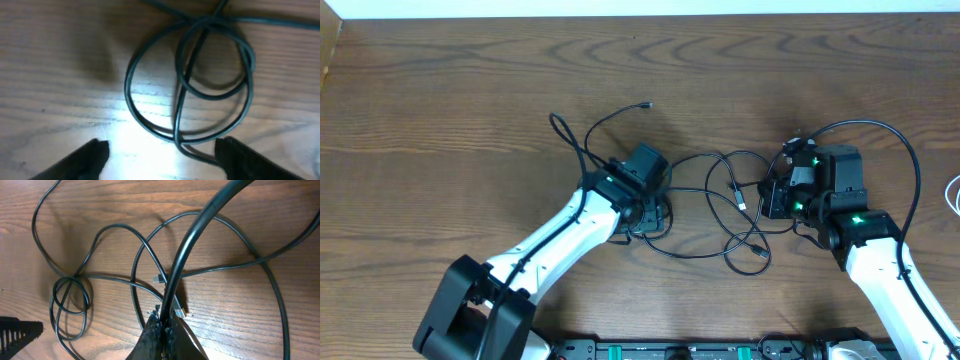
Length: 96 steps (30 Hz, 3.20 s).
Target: Untangle cables
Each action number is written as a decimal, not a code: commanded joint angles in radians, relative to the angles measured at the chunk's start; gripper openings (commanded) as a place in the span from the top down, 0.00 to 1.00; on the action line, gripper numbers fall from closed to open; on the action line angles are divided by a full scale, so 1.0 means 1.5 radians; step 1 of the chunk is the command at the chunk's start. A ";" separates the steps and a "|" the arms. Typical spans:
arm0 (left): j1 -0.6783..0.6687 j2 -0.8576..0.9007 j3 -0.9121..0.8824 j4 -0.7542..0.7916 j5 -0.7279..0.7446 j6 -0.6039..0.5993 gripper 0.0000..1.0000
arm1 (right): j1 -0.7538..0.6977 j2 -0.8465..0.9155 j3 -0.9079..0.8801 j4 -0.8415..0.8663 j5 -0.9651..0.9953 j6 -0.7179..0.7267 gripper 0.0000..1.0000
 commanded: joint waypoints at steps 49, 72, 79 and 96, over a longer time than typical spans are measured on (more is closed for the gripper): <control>-0.069 0.083 -0.061 0.123 -0.091 -0.027 0.92 | 0.003 0.003 0.005 -0.004 0.005 -0.008 0.96; -0.050 -0.428 -0.025 0.120 -0.215 0.004 0.92 | 0.003 0.003 0.005 -0.008 0.005 -0.001 0.99; -0.050 -0.496 -0.025 0.178 -0.266 -0.029 0.92 | 0.003 0.003 0.005 -0.008 0.005 -0.001 0.99; -0.050 -0.168 -0.025 0.444 0.061 0.070 0.93 | 0.003 0.003 0.006 0.074 -0.112 0.010 0.98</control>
